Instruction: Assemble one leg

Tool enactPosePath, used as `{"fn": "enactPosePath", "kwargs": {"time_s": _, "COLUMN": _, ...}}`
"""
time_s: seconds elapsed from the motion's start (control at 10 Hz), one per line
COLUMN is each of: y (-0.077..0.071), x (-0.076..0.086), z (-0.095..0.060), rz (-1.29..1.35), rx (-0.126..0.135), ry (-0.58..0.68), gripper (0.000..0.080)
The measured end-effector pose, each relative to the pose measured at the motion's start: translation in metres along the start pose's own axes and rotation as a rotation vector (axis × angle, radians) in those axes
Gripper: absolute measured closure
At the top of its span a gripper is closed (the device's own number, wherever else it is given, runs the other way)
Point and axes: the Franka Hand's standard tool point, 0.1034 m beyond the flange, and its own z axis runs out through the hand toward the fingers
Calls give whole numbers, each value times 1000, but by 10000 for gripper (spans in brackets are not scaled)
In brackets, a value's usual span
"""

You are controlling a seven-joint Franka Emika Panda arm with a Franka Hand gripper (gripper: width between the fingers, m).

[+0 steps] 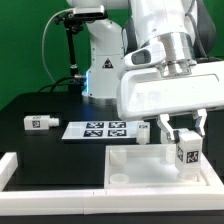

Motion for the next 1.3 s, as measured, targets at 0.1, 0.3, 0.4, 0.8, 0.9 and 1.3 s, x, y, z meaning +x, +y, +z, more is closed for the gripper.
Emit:
{"fn": "enactPosePath", "kwargs": {"time_s": 0.1, "y": 0, "x": 1, "z": 1, "rz": 0, "rx": -2, "ry": 18, "gripper": 514}}
{"fn": "enactPosePath", "kwargs": {"time_s": 0.3, "y": 0, "x": 1, "z": 1, "rz": -1, "rx": -3, "ry": 22, "gripper": 514}}
{"fn": "enactPosePath", "kwargs": {"time_s": 0.4, "y": 0, "x": 1, "z": 1, "rz": -1, "rx": -3, "ry": 21, "gripper": 504}}
{"fn": "enactPosePath", "kwargs": {"time_s": 0.8, "y": 0, "x": 0, "z": 3, "rz": 10, "rx": 3, "ry": -32, "gripper": 194}}
{"fn": "enactPosePath", "kwargs": {"time_s": 0.9, "y": 0, "x": 7, "z": 3, "rz": 32, "rx": 5, "ry": -52, "gripper": 163}}
{"fn": "enactPosePath", "kwargs": {"time_s": 1.3, "y": 7, "x": 14, "z": 16, "rz": 66, "rx": 48, "ry": -316, "gripper": 151}}
